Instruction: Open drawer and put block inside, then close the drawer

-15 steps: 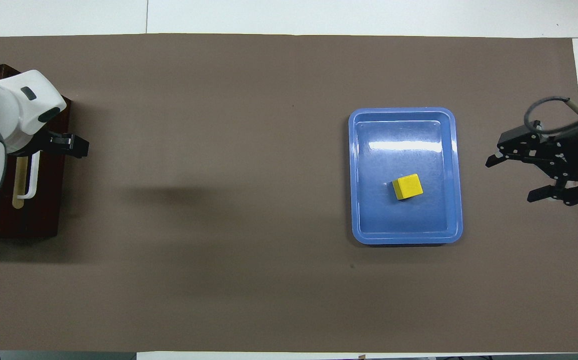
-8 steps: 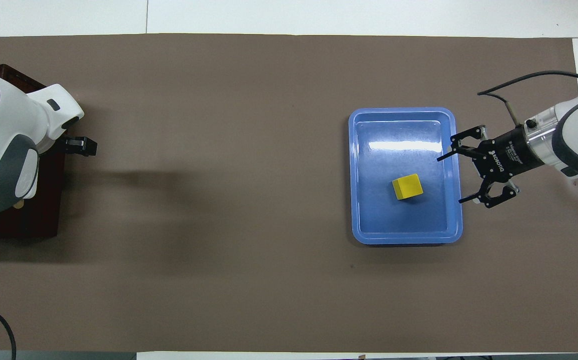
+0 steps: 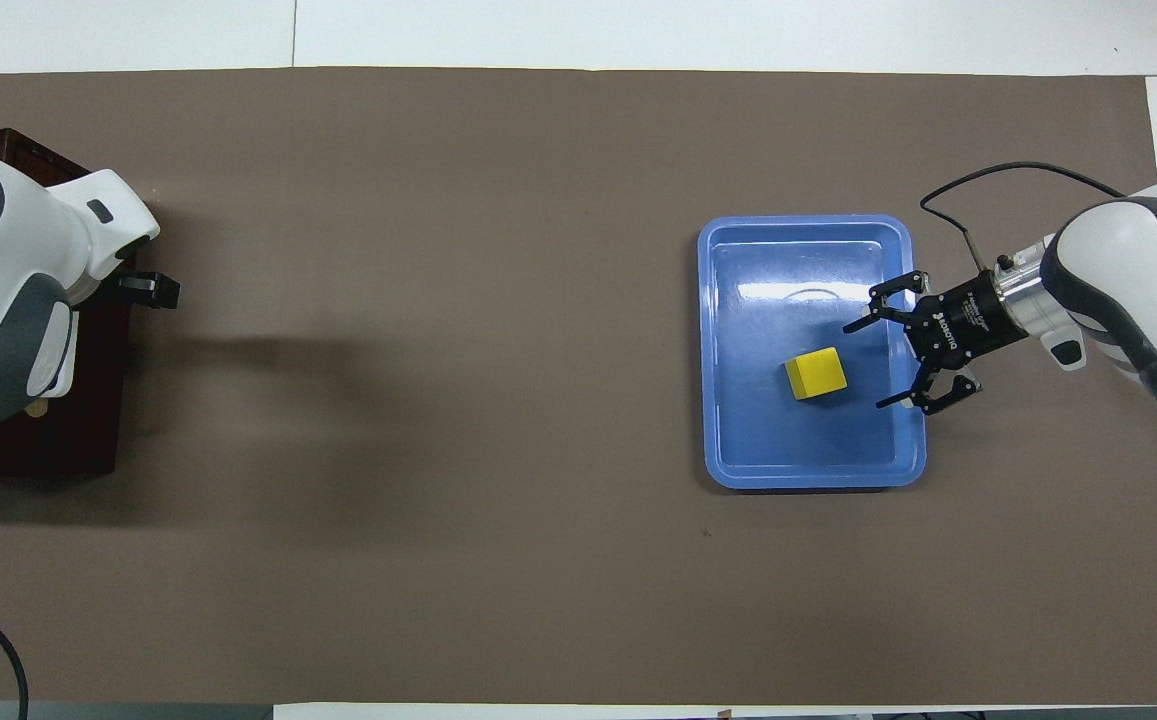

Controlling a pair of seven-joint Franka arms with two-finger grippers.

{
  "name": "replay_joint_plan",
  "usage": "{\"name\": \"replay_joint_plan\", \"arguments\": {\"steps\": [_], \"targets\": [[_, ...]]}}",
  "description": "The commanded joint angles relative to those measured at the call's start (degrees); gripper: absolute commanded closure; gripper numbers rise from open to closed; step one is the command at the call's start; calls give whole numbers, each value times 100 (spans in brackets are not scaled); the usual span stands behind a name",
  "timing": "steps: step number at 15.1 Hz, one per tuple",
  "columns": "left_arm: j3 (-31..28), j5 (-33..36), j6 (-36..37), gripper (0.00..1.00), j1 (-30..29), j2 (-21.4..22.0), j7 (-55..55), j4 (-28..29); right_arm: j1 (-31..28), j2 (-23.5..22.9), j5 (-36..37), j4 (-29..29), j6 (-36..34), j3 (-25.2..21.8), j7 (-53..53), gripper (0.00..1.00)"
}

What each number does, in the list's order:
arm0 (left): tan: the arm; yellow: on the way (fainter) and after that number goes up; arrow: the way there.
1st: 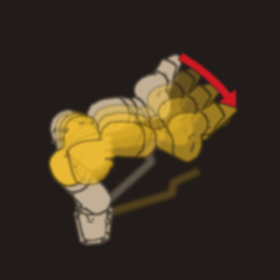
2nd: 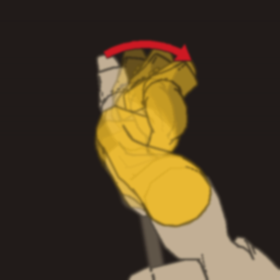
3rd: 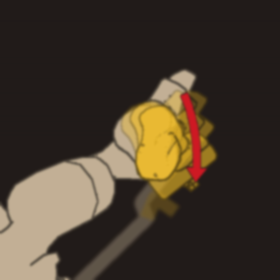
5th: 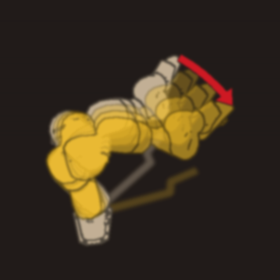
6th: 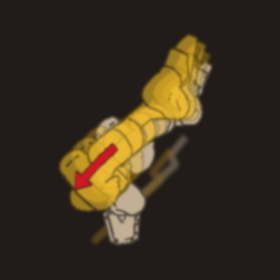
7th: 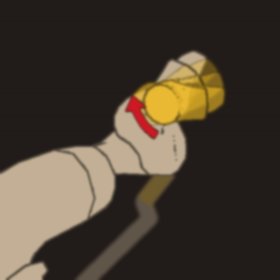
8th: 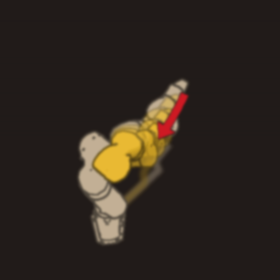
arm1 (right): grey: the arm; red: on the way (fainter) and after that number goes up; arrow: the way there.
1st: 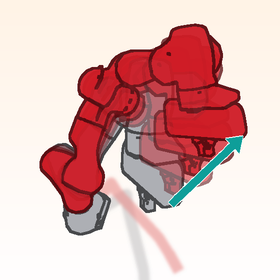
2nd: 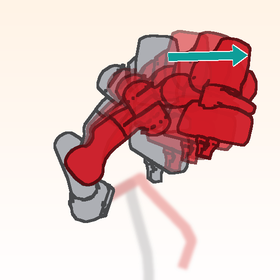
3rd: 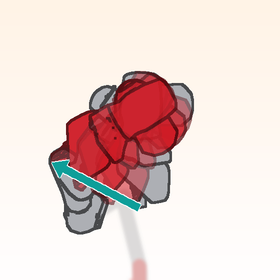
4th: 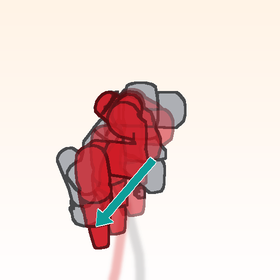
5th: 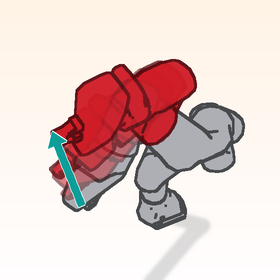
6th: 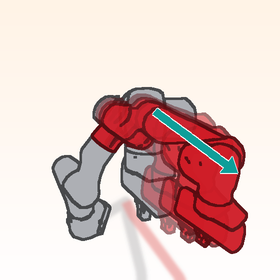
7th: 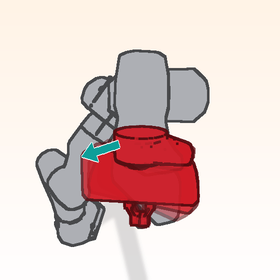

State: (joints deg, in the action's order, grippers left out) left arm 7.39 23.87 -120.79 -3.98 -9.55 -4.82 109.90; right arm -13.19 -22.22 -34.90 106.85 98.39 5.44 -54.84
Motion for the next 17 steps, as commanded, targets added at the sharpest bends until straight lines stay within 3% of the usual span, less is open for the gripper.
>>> {"name": "replay_joint_plan", "arguments": {"steps": [1, 11, 17], "targets": [[25, 206, -190, 0, -95, 6, -72, 128, -79, -72, -131, -85, 57, 53, 157, 0], [43, 206, -392, 0, -95, 32, -63, 409, 27, -160, -447, 72, 497, 62, 720, 0], [78, 109, -384, 0, 309, 41, -19, 471, 36, -107, -465, 248, 506, 71, 809, 0]]}}
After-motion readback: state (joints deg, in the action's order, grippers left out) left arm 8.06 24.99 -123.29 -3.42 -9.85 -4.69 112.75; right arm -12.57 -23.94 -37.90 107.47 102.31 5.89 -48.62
